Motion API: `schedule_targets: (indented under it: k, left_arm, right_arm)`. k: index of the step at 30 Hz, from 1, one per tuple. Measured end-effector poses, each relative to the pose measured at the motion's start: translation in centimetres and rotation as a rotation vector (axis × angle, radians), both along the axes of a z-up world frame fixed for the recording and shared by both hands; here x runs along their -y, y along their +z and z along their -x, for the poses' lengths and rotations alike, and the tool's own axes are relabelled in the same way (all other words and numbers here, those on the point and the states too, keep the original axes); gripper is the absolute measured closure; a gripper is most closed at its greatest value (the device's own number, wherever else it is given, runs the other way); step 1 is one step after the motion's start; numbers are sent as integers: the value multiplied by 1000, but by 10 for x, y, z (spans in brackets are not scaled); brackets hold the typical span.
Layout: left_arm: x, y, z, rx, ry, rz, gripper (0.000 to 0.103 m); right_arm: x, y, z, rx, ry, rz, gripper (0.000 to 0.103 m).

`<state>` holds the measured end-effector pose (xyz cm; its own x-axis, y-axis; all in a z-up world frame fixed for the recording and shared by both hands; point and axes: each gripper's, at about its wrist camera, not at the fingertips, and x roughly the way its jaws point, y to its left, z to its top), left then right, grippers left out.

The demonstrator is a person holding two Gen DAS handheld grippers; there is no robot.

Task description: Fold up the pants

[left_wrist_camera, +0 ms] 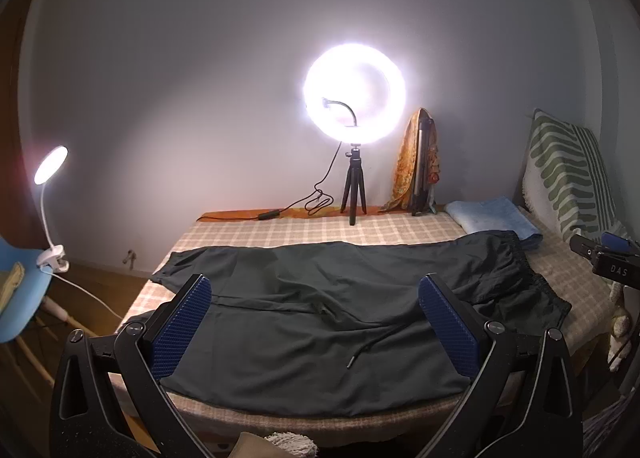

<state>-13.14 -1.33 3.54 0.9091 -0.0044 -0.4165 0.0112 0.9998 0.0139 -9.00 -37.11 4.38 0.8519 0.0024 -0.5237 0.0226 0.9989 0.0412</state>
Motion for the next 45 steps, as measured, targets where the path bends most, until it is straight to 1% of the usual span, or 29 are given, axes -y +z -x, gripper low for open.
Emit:
schedule_targets:
  k: [8,14,16,19,21,23,26,30,34,36,41,43,45]
  left_arm:
    - [-3,-2,-13,-14,7,7,0]
    - [-10,0,-23,-22,17,21,0]
    - [-13,0,-27,-27,21,15,0]
    - [-23,1,-35,-29,23,9,0]
    - [-36,2,-43,-32,2,23,0]
    - [-50,3,-54,-59,-5,31,0]
    - [-73,3,-71,-106,14,42,0]
    - [-103,4,-90,-138,48,63,0]
    - [-141,5,-115,-168,81,118,0]
    - [-155,4,-125,-175,98,129,1]
    - [-186,1,-158,-195,155,87,2]
    - [-196,-4,-175,-228,162,88,2]
    - [-210,-13,-191,-259,195,115,2]
  right_arm:
    - [0,-2,-8,-12,15,-11,0]
    - [-3,1,-17,-3,21,-7,0]
    - [-3,1,-23,-1,32,-19,0]
    - [-2,1,-30,30,79,-56,0]
    - [-4,2,-36,38,102,-59,0]
    - [-9,2,-44,43,136,-38,0]
    - [-16,3,-56,56,176,5,0]
    - [-20,5,-77,58,207,22,0]
    - [-25,7,-101,53,232,29,1]
    - [-26,8,-117,58,232,33,1]
    - [-32,1,-154,14,264,35,2]
    - [-39,-5,-167,-3,290,67,8]
    - [-48,-13,-182,-28,321,99,9]
